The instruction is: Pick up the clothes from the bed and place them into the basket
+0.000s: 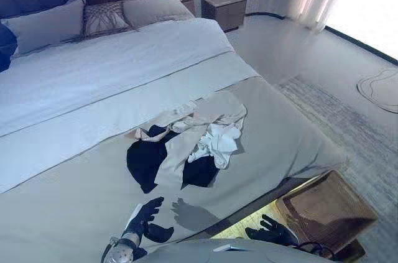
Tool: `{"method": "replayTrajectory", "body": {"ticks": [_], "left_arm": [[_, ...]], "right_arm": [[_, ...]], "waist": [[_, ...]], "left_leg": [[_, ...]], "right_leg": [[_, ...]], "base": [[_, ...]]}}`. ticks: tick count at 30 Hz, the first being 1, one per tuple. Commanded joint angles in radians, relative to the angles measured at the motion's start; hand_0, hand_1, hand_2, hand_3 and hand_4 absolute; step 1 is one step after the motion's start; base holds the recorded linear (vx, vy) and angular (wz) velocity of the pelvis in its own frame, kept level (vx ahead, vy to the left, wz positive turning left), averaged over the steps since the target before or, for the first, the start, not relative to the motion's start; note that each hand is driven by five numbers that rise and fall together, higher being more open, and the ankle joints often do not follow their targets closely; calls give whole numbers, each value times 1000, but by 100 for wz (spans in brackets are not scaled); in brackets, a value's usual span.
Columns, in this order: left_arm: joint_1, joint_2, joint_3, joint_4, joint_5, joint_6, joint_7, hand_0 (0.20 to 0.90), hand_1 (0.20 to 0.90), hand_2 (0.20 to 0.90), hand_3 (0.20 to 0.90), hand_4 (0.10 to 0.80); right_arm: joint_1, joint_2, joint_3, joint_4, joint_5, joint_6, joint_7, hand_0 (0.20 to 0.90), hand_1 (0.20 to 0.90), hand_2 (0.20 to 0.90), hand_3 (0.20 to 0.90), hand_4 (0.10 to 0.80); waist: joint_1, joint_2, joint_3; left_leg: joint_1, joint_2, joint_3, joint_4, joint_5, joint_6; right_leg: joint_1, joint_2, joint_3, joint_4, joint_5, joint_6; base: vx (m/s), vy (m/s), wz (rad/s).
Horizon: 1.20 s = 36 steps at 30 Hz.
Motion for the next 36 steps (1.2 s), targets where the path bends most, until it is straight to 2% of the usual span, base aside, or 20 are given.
{"method": "replayTrajectory", "body": {"ticks": [1,9,14,18,23,29,36], "left_arm": [[-99,1,6,8,-1,-63,45,900,900,900,900,800],[-98,0,11,11,-8,-69,20,900,900,900,900,800],[-103,2,16,14,-6,-71,2,900,900,900,900,800],[-102,4,17,13,-5,-71,-5,900,900,900,900,800],[-105,5,17,12,-8,-67,-3,900,900,900,900,800],[-105,8,23,10,-34,-56,-35,900,900,900,900,800],[-107,9,17,-4,-56,-30,-51,900,900,900,900,800]], "right_arm": [[-92,-9,-32,36,-14,-53,6,900,900,900,900,800],[-95,-6,-31,41,7,-15,60,900,900,900,900,800],[-96,-8,-33,43,54,15,179,900,900,900,900,800],[-94,-9,-29,44,65,4,212,900,900,900,900,800],[-96,-13,-27,43,35,-23,175,900,900,900,900,800],[-103,-13,-23,31,2,-68,50,900,900,900,900,800],[-121,-14,-60,-14,118,-108,-19,900,900,900,900,800]], "waist": [[1,0,35],[5,-1,35],[6,-2,37],[9,-2,37],[11,-2,37],[11,-2,39],[12,1,44]], "left_leg": [[39,23,16,33,-98,-15],[42,24,15,30,-97,-17],[43,25,15,29,-95,-18],[43,23,13,29,-94,-18],[41,22,11,29,-92,-19],[39,21,12,27,-90,-19],[44,18,13,28,-91,-17]], "right_leg": [[5,-28,-13,84,-79,38],[7,-25,-18,83,-81,36],[7,-24,-21,85,-80,36],[10,-24,-23,83,-81,36],[10,-25,-27,83,-80,36],[9,-25,-26,81,-77,36],[12,-27,-25,82,-76,37]], "base": [[0,0,0],[0,0,0],[0,0,0],[0,0,0],[0,0,0],[0,0,0],[0,0,0]]}}
